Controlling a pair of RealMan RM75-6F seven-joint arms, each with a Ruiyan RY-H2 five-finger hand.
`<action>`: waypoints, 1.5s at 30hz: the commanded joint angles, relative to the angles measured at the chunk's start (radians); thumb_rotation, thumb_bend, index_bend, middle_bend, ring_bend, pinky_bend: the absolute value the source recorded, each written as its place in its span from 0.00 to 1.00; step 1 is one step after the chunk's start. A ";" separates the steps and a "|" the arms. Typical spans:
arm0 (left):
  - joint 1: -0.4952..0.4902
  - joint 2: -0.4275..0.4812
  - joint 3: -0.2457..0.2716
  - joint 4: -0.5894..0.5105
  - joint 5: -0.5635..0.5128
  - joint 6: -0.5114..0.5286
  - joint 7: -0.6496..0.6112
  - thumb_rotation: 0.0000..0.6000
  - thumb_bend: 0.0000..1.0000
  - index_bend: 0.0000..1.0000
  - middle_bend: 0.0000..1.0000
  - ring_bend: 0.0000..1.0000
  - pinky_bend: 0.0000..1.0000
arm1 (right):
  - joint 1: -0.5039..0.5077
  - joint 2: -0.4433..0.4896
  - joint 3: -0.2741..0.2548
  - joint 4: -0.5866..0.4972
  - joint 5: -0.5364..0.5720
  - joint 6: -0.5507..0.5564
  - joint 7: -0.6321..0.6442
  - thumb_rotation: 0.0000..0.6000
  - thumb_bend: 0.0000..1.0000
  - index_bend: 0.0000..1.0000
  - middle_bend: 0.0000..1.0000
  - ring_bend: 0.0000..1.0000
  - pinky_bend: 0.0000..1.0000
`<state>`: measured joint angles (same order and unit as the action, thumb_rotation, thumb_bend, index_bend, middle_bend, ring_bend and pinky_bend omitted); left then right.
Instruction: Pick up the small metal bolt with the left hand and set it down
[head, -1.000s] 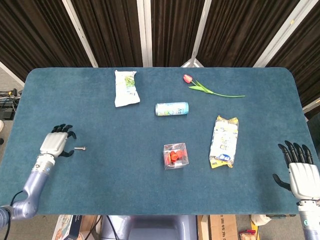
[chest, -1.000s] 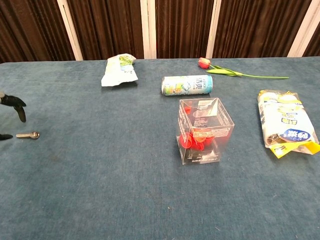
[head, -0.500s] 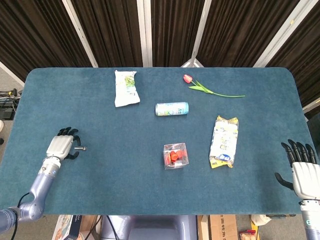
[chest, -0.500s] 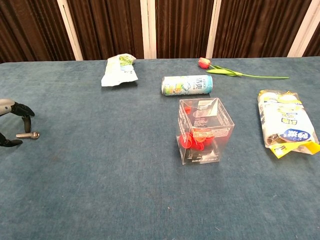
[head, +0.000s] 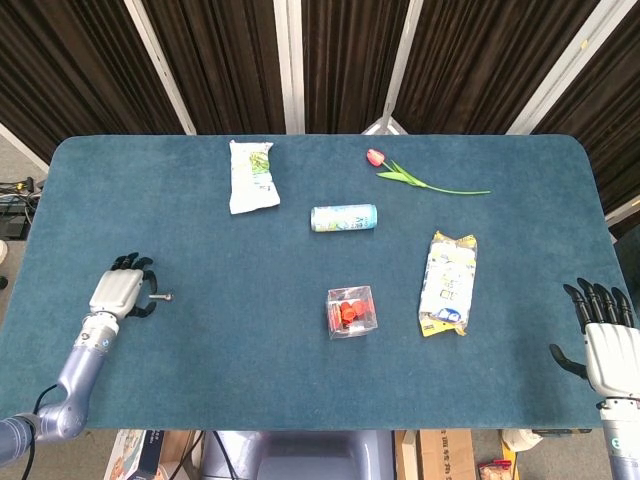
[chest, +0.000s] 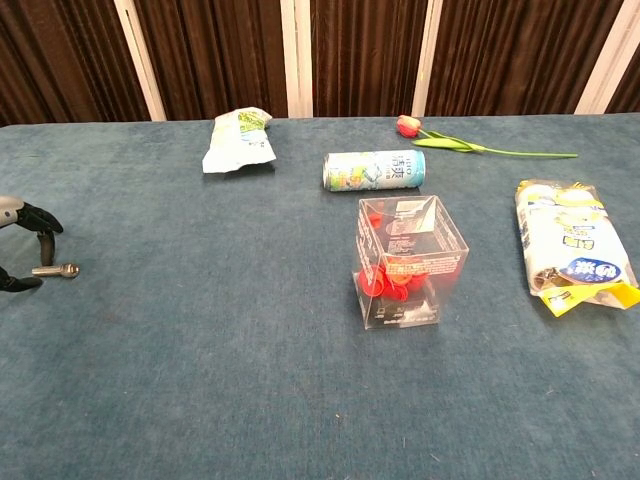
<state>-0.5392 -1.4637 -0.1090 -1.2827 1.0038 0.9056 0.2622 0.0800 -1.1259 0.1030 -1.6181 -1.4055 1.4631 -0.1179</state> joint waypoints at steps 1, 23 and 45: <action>0.001 -0.001 -0.002 0.001 0.001 0.003 -0.005 1.00 0.47 0.51 0.15 0.00 0.06 | 0.000 0.000 0.000 0.000 0.000 -0.001 -0.001 1.00 0.23 0.14 0.10 0.09 0.01; -0.007 -0.011 0.000 0.021 0.006 -0.018 -0.010 1.00 0.53 0.53 0.17 0.00 0.06 | 0.005 -0.008 0.001 0.004 0.007 -0.010 -0.004 1.00 0.23 0.14 0.10 0.10 0.01; -0.007 0.013 -0.009 -0.020 0.009 0.008 0.006 1.00 0.54 0.56 0.18 0.00 0.06 | 0.006 -0.010 0.002 0.005 0.009 -0.010 0.002 1.00 0.23 0.14 0.10 0.10 0.02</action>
<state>-0.5461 -1.4519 -0.1176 -1.3009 1.0131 0.9128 0.2668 0.0858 -1.1363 0.1055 -1.6132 -1.3966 1.4530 -0.1155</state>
